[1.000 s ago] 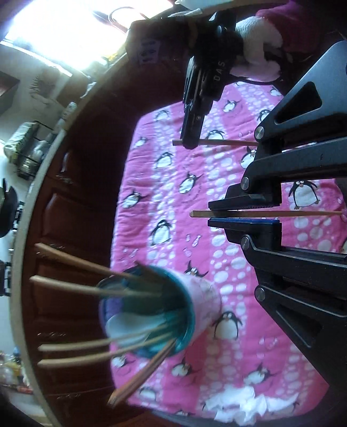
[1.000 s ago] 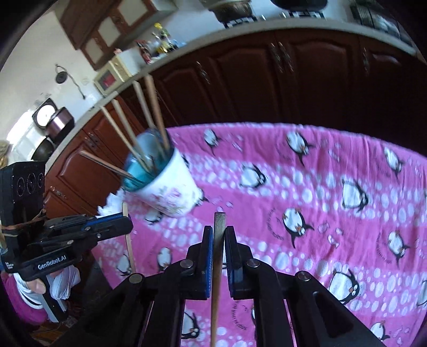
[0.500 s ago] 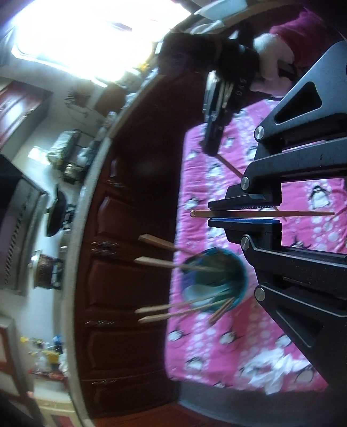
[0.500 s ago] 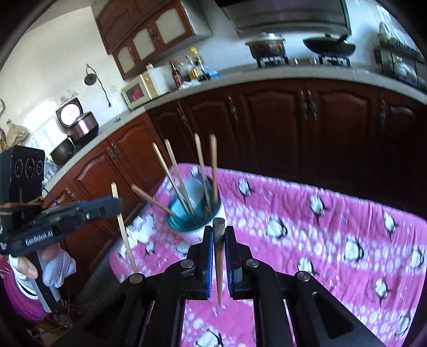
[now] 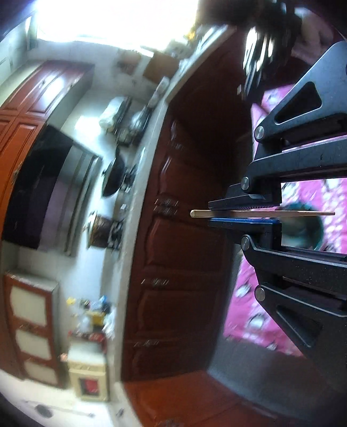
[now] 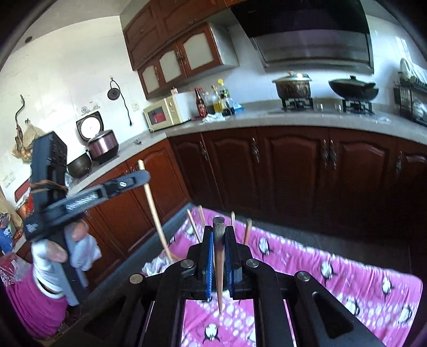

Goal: Organize utensils
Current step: 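Lift both chopsticks and carry them over the holder, then lower both chopsticks into the holder and open both tools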

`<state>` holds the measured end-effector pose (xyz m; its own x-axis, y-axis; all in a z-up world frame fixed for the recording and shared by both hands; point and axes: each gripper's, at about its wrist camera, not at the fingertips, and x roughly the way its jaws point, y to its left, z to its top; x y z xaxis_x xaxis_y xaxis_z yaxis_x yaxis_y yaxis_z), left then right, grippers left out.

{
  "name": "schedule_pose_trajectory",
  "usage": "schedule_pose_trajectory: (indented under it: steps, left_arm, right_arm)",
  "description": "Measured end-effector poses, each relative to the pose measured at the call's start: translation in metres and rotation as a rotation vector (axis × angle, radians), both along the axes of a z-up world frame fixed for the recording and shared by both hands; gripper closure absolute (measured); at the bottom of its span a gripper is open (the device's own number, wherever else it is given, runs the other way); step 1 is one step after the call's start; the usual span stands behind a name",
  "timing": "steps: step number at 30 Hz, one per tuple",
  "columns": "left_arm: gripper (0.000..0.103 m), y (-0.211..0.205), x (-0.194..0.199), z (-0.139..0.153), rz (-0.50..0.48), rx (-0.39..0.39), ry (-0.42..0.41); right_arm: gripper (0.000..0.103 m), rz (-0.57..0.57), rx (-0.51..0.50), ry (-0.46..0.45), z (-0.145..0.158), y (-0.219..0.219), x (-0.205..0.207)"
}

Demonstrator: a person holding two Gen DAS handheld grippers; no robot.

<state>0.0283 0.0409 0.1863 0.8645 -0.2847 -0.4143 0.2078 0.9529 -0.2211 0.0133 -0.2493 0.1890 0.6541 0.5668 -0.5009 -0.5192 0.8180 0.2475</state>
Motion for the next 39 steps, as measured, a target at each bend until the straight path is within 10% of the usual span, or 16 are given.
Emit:
schedule_pose_trajectory:
  steps: [10, 39]
  left_arm:
    - [0.099, 0.016, 0.045, -0.026, 0.053, 0.012, 0.005]
    - [0.099, 0.024, 0.062, -0.096, -0.028, 0.041, 0.149]
  right_arm:
    - [0.096, -0.017, -0.002, -0.042, 0.007, 0.034, 0.038]
    - [0.096, 0.005, -0.111, 0.109, -0.101, 0.069, 0.080]
